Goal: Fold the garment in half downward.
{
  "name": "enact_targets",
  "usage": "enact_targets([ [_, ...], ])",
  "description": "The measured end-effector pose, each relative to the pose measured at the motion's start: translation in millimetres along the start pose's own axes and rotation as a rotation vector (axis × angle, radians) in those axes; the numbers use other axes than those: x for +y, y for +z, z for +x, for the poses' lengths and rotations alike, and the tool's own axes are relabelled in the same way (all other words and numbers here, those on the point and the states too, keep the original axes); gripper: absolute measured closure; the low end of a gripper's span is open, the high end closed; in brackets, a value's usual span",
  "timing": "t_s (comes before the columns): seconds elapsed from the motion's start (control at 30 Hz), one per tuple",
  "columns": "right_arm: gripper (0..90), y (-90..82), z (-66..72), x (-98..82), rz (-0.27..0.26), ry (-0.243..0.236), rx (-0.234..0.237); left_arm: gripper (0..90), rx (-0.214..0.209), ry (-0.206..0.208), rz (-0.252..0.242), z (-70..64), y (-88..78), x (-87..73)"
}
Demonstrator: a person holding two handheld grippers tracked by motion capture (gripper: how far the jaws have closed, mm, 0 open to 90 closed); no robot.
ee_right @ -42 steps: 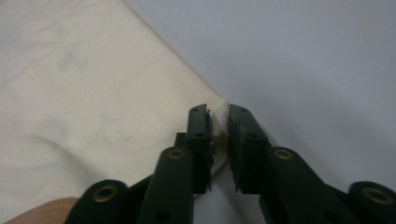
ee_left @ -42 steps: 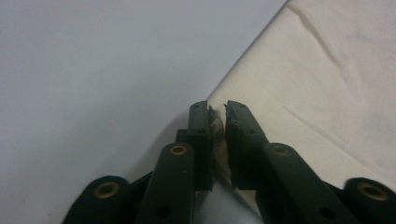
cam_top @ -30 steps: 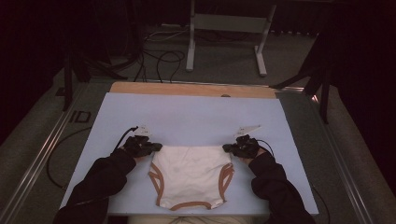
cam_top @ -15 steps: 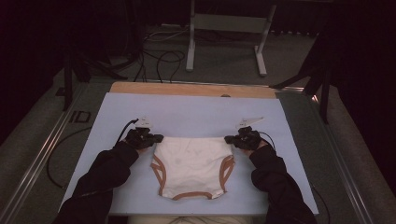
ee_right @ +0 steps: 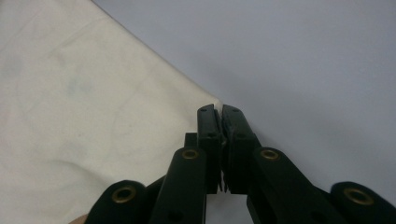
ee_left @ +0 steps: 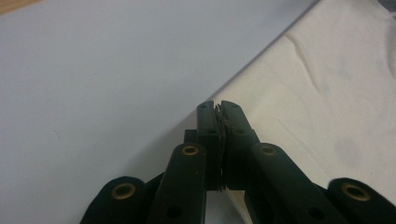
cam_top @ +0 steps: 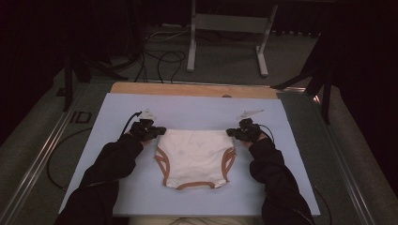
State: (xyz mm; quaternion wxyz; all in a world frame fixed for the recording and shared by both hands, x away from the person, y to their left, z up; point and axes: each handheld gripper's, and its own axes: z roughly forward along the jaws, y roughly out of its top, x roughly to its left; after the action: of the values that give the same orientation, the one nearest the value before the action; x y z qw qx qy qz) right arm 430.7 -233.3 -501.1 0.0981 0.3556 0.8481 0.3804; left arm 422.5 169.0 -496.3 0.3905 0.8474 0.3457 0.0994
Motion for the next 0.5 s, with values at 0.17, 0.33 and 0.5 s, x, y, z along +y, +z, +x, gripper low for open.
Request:
enact_targets([
  [0.17,87.5,3.7,-6.9,2.1,-0.002,0.018,-0.009,88.8,0.006,-0.008,-0.006,5.7,5.5,5.5],
  [0.33,87.4,7.7,-12.5,3.7,-0.001,0.025,-0.017,88.8,0.013,-0.013,-0.011,10.2,9.6,7.8],
  [0.5,87.4,12.0,-15.3,4.1,0.006,0.038,-0.028,88.7,0.013,-0.029,-0.013,14.2,14.6,7.8],
])
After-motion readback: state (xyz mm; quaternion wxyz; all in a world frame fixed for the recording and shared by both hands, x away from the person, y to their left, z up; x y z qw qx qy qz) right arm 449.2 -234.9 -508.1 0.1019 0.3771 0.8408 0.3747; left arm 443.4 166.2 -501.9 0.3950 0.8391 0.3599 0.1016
